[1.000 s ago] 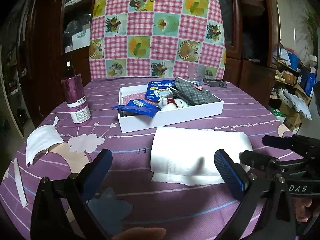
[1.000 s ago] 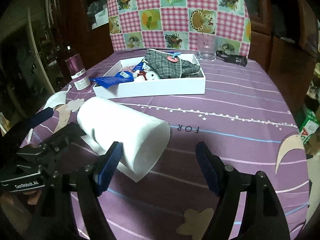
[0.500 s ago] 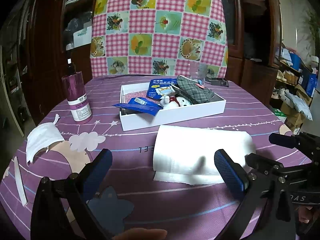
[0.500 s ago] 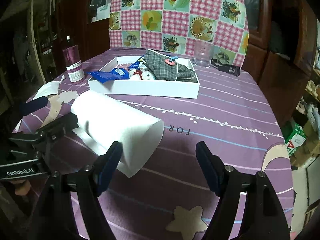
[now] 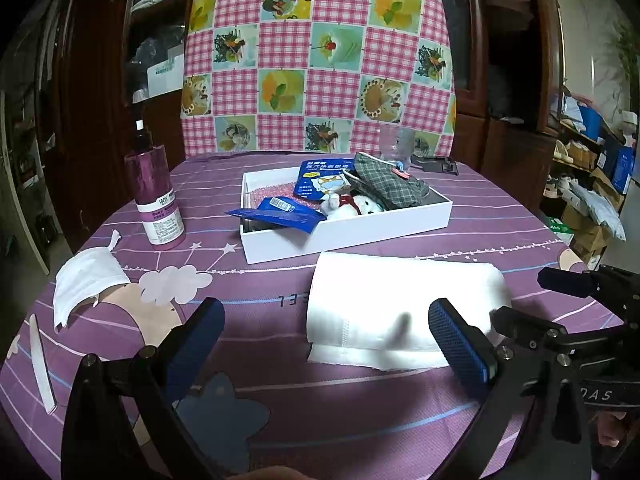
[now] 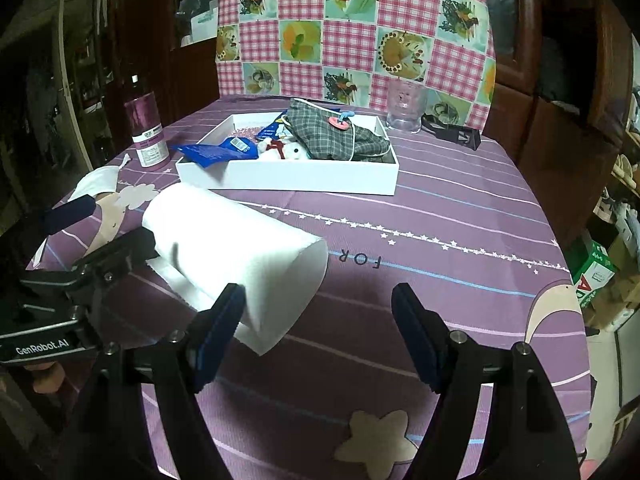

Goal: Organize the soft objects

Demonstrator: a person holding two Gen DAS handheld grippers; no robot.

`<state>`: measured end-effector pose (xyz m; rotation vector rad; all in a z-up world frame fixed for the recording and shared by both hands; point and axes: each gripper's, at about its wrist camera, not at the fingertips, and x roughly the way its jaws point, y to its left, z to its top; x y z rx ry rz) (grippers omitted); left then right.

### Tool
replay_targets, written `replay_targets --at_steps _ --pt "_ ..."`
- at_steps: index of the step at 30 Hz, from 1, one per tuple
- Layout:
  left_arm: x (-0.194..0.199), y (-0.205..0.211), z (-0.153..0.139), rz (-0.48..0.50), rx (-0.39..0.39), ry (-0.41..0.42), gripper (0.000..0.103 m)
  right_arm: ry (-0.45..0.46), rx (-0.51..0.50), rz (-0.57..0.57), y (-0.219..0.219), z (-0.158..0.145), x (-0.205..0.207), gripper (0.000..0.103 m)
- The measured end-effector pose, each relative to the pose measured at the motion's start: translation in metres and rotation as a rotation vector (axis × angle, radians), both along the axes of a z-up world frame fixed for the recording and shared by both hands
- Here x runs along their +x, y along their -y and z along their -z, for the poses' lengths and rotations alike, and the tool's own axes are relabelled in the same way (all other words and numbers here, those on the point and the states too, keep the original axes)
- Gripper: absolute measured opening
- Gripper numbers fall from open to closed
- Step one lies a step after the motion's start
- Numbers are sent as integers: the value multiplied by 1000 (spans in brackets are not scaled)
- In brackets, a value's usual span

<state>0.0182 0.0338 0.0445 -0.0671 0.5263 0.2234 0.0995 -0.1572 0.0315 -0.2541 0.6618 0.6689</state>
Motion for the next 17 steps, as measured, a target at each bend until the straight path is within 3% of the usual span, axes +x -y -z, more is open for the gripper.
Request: replay_targets --at_steps 9,17 --pt "-1 1 -1 2 4 3 103 -1 0 0 0 0 0 76" --pt "-3 9 -2 62 6 4 103 -1 1 1 0 0 0 76"
